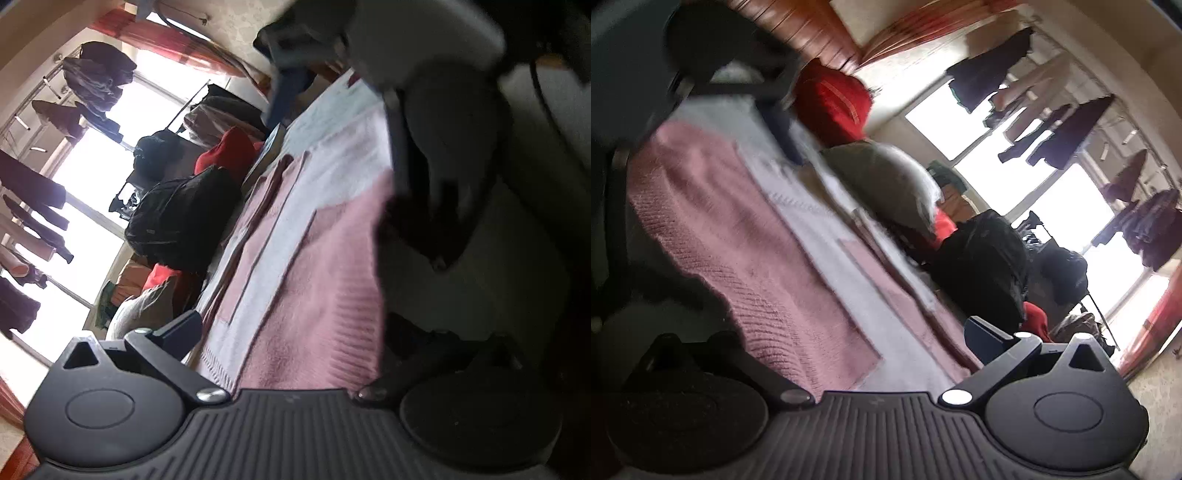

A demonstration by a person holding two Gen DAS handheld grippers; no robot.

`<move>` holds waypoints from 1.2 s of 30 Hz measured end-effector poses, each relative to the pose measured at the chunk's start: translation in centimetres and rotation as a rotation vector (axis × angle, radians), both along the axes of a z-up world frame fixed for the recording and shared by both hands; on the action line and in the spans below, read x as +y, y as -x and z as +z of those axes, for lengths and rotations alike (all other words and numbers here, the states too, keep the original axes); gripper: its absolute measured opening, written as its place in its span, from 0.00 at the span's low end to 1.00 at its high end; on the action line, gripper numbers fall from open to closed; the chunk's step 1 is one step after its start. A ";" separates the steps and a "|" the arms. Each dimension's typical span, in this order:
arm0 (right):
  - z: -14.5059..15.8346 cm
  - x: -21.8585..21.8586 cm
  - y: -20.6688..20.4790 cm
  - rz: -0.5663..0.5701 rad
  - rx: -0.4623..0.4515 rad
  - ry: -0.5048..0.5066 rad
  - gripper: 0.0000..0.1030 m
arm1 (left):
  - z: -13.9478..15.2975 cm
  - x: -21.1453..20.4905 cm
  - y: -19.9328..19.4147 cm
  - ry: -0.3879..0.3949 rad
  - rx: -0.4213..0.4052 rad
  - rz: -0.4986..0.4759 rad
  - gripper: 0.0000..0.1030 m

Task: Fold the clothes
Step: 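Lift the hem with both tools and fold it over toward the collar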

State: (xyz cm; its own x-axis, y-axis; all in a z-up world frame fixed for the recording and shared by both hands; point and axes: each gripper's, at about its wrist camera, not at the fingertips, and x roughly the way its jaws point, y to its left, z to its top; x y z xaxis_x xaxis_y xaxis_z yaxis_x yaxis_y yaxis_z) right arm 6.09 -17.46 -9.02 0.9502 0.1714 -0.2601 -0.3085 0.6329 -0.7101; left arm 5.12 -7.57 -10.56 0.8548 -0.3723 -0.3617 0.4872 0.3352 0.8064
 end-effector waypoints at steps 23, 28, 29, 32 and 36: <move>-3.1 -2.5 -1.2 -0.123 0.038 0.141 1.00 | 0.3 2.7 -1.3 0.007 -0.023 0.170 1.00; -3.7 -1.4 -1.6 -0.126 -0.015 0.197 1.00 | 0.2 2.6 -2.0 -0.007 -0.037 0.190 1.00; -3.6 -1.6 -1.7 -0.138 -0.014 0.195 1.00 | 0.1 2.9 -2.0 -0.018 -0.043 0.199 1.00; -3.3 -2.1 -2.1 -0.158 0.000 0.173 1.00 | 0.0 3.5 -2.2 -0.034 -0.047 0.218 1.00; -3.3 -1.8 -2.2 -0.177 -0.031 0.176 1.00 | 0.1 3.3 -2.1 -0.033 -0.086 0.225 1.00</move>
